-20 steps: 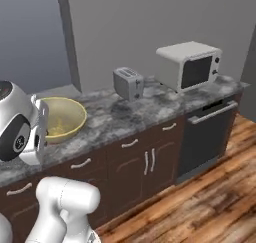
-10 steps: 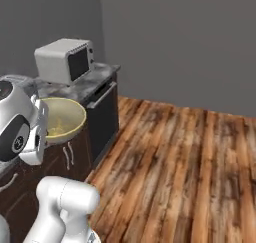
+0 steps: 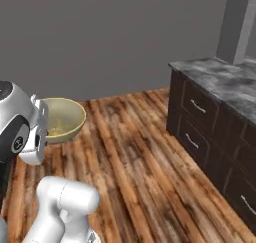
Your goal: Clear the mugs and bowl far away from the sink.
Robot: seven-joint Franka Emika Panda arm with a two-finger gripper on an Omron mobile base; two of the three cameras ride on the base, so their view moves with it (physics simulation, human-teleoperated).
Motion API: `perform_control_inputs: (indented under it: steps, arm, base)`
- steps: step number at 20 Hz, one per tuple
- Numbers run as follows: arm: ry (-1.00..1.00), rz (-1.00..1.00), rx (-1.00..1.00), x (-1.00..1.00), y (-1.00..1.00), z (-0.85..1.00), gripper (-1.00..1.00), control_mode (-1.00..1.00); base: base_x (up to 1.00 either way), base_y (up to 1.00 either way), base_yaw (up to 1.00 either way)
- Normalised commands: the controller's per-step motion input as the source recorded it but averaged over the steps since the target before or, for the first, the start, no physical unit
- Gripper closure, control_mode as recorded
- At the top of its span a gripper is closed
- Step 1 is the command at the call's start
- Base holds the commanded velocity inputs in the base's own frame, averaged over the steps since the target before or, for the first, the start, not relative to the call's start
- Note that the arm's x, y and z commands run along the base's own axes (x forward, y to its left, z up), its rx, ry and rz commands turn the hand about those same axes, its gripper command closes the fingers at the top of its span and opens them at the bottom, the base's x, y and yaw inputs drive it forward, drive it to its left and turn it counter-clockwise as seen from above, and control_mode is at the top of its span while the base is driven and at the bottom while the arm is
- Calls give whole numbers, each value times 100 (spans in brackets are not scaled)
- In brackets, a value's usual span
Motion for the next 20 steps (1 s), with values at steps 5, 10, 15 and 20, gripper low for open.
perform_control_inputs:
  steps: [5,10,15,20]
  arm:
    - [0,0,0,0,0,0,100,100]
    - [0,0,0,0,0,0,100,100]
    - [0,0,0,0,0,0,100,100]
    - [0,0,0,0,0,0,100,100]
  base:
    - [0,0,-100]
    - [22,22,-94]
    - [77,47,-66]
    - [100,86,-35]
